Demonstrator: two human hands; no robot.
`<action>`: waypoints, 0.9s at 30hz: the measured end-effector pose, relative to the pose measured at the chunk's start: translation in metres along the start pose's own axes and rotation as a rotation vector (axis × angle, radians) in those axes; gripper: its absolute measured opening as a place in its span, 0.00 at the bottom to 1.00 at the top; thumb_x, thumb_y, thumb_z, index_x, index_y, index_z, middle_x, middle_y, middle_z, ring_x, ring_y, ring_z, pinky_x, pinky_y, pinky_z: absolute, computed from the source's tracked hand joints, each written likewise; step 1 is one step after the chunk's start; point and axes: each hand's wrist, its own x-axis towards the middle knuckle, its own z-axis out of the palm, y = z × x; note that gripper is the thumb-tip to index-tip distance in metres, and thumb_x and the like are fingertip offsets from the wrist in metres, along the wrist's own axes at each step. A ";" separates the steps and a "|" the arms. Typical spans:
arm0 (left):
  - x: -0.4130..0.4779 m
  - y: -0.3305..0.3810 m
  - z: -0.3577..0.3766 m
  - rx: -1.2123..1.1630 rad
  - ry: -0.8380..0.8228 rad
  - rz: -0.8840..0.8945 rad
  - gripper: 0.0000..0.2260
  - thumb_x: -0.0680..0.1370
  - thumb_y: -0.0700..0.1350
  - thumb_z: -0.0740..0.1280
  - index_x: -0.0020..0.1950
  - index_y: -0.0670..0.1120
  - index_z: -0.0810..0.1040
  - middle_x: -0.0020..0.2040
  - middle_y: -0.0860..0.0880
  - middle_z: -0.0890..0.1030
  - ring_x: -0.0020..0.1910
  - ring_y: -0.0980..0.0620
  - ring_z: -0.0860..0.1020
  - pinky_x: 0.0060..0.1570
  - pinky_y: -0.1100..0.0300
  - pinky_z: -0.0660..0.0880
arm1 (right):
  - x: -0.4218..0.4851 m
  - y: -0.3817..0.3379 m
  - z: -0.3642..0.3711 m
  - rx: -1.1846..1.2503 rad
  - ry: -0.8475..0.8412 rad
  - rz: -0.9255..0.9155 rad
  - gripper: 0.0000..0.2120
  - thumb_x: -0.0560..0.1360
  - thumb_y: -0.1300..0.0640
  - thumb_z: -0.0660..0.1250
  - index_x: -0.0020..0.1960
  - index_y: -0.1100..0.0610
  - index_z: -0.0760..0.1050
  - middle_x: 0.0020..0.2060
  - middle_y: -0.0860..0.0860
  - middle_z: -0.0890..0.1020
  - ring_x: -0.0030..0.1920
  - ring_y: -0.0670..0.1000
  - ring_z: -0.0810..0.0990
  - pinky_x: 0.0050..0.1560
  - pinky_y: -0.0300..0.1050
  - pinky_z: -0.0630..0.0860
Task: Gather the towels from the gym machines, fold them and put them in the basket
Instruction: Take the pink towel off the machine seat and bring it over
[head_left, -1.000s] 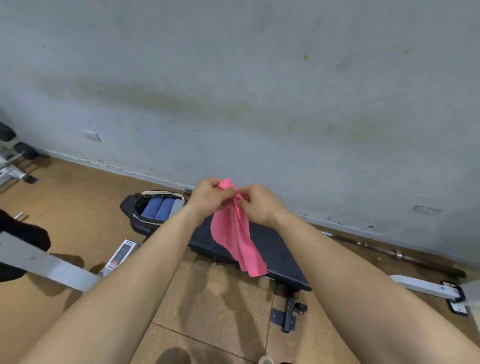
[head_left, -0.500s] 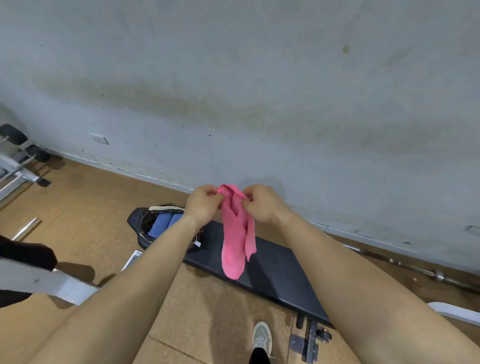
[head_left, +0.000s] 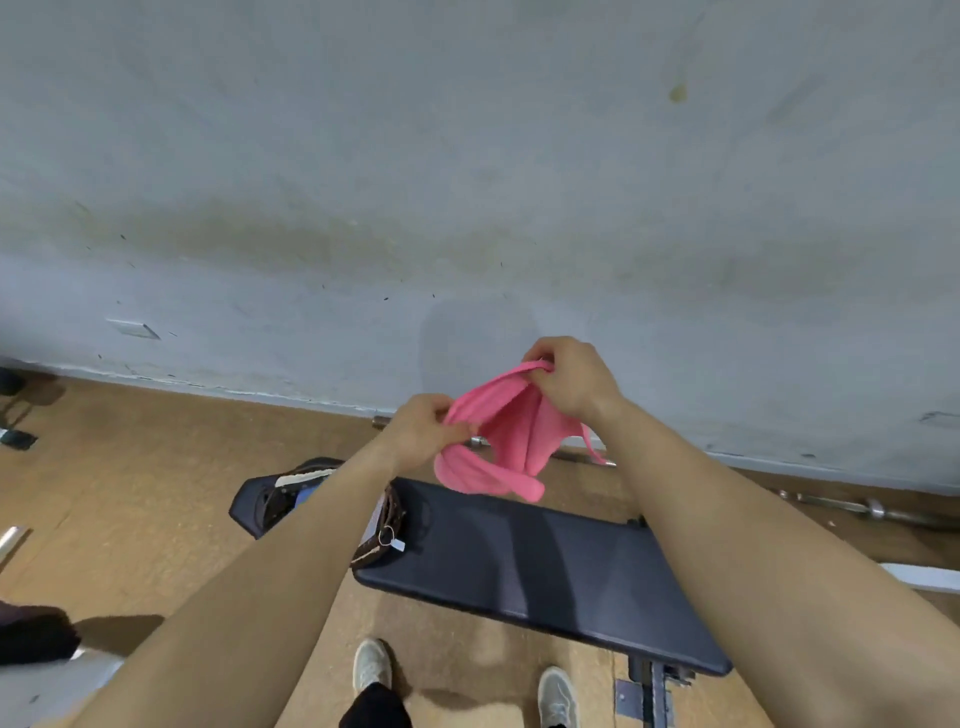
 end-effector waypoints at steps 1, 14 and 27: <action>0.006 -0.004 -0.005 0.111 -0.031 0.015 0.07 0.74 0.41 0.73 0.39 0.50 0.78 0.33 0.53 0.79 0.33 0.54 0.76 0.33 0.68 0.69 | 0.002 -0.003 0.002 -0.007 0.029 0.007 0.09 0.73 0.61 0.66 0.48 0.50 0.83 0.48 0.49 0.85 0.51 0.52 0.81 0.52 0.47 0.77; 0.026 -0.135 -0.037 0.411 -0.358 0.086 0.05 0.75 0.41 0.65 0.47 0.50 0.78 0.45 0.49 0.81 0.46 0.48 0.78 0.42 0.59 0.68 | -0.072 -0.020 0.077 -0.109 0.017 0.416 0.05 0.74 0.60 0.70 0.48 0.54 0.83 0.43 0.51 0.85 0.46 0.52 0.82 0.48 0.44 0.77; -0.008 -0.193 0.018 0.581 -0.688 0.024 0.06 0.74 0.51 0.70 0.38 0.56 0.76 0.38 0.57 0.77 0.43 0.52 0.77 0.39 0.59 0.70 | -0.165 0.075 0.128 -0.030 -0.407 0.536 0.05 0.73 0.50 0.76 0.39 0.47 0.83 0.39 0.44 0.85 0.43 0.45 0.82 0.43 0.39 0.73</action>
